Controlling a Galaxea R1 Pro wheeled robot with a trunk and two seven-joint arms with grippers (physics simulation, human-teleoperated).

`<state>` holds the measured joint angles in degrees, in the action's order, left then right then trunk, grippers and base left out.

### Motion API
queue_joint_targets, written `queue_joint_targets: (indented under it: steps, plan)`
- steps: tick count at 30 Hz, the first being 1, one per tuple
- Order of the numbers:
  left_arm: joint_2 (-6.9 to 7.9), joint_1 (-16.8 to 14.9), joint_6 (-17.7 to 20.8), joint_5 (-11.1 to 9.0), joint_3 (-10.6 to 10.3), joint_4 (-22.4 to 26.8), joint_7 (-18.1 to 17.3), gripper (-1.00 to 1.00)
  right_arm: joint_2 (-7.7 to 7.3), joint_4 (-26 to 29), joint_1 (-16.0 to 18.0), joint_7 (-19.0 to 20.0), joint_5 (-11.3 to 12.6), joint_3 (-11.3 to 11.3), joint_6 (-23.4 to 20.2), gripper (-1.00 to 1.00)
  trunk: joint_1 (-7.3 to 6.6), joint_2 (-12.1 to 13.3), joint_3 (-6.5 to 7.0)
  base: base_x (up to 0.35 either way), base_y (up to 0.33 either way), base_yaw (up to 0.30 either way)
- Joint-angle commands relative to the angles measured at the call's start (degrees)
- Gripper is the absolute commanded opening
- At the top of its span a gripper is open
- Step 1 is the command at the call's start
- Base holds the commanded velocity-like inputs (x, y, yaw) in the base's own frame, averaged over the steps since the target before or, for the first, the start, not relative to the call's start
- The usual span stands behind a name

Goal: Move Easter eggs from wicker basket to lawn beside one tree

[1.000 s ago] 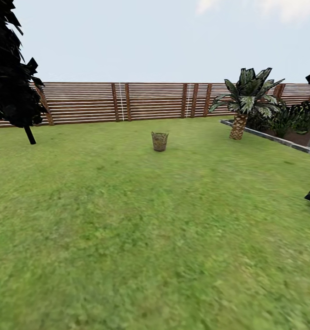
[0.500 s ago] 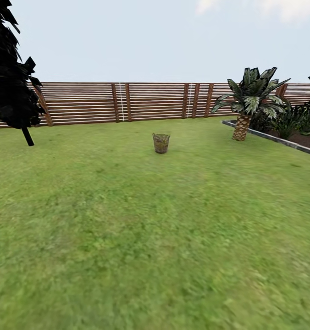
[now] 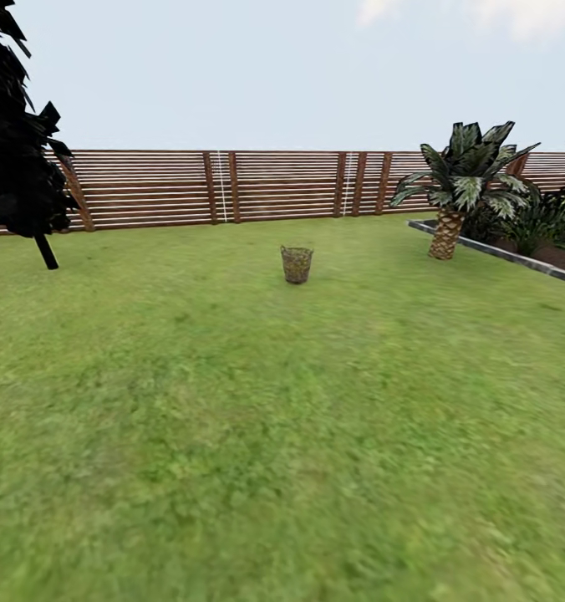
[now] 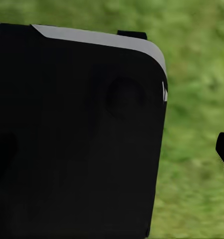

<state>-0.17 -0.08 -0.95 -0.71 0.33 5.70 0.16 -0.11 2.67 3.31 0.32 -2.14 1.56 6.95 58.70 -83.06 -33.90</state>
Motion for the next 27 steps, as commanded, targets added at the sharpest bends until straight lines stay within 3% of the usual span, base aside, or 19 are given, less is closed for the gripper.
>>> queue_joint_targets:
  steps: [1, 27]
  plan:
    - [-0.01, 0.0, -0.1, -0.1, 0.0, 0.0, 0.0, 1.0, 0.01, 0.0, 0.0, 0.0, -0.2, 0.1, 0.2, 1.0, 0.03, 0.0, -0.05, 0.307, 0.089, 0.0]
    - [-0.01, 0.0, -0.1, -0.1, 0.0, 0.0, 0.0, 1.0, -0.06, 0.0, 0.0, 0.0, -0.2, 0.1, 0.2, 1.0, 0.03, 0.0, -0.05, 0.307, 0.089, 0.0]
